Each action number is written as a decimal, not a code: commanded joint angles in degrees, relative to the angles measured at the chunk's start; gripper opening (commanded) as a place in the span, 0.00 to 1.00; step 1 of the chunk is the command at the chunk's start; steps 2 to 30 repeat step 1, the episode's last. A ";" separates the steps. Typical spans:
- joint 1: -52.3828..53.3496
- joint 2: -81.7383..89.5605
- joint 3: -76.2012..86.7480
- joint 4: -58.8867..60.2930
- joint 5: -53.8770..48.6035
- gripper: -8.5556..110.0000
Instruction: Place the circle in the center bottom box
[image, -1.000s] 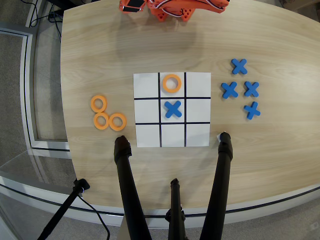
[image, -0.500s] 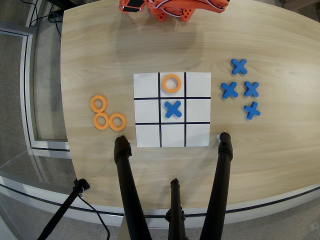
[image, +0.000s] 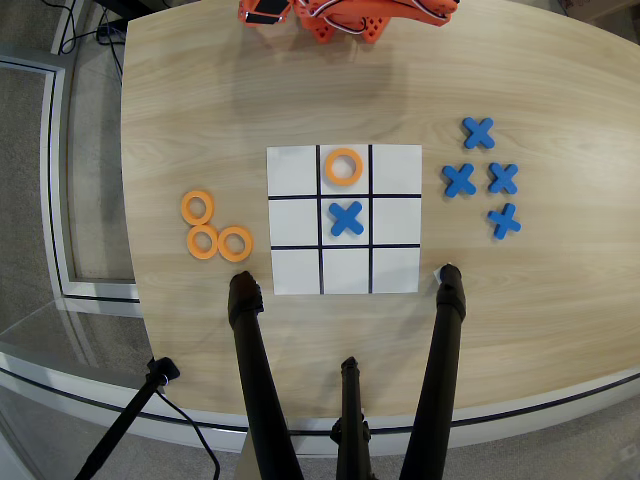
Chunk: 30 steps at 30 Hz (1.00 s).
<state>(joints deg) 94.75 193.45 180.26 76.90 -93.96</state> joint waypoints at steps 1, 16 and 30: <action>-0.09 0.97 3.25 0.44 0.18 0.07; -0.09 0.97 3.25 0.44 0.18 0.07; -0.09 0.97 3.25 0.44 0.18 0.07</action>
